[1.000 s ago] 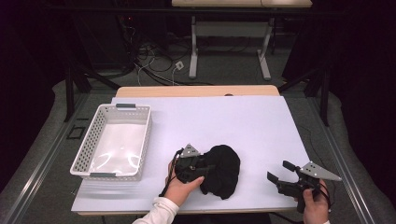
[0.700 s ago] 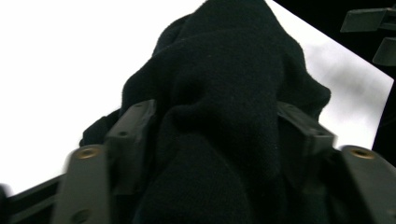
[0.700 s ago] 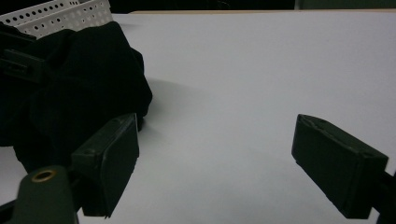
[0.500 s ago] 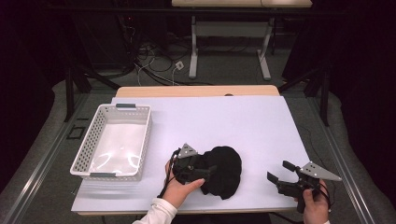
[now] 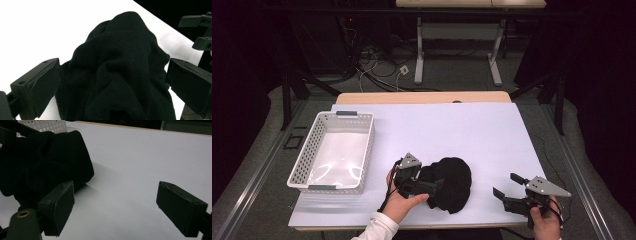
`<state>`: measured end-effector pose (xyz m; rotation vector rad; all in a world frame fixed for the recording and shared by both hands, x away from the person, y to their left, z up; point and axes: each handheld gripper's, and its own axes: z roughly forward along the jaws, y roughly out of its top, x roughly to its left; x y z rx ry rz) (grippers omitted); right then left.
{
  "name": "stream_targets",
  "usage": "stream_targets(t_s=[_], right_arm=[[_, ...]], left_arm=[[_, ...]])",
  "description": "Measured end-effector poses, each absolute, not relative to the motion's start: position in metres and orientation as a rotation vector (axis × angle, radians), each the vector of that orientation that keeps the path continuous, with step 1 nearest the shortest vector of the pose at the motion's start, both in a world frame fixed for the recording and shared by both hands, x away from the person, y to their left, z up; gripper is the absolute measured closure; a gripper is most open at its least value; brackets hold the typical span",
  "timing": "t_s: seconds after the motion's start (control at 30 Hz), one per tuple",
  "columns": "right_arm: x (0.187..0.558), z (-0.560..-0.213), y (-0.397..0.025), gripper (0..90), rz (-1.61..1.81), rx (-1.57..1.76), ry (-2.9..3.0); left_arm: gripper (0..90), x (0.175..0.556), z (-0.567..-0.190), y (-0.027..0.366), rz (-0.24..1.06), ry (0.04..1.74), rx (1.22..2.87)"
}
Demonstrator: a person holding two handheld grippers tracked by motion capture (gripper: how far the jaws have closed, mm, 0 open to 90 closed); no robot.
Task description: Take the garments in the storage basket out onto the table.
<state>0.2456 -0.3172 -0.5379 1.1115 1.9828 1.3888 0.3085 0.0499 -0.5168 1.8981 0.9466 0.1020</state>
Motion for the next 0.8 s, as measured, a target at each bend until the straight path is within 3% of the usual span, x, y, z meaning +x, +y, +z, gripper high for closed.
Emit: stream_targets(t_s=[0.8], right_arm=[[0.241, -0.533, -0.28, 14.7, 1.34, 1.054, 2.012]], left_arm=[[0.6, 0.307, -0.506, 0.078, 0.081, 0.924, 1.846]])
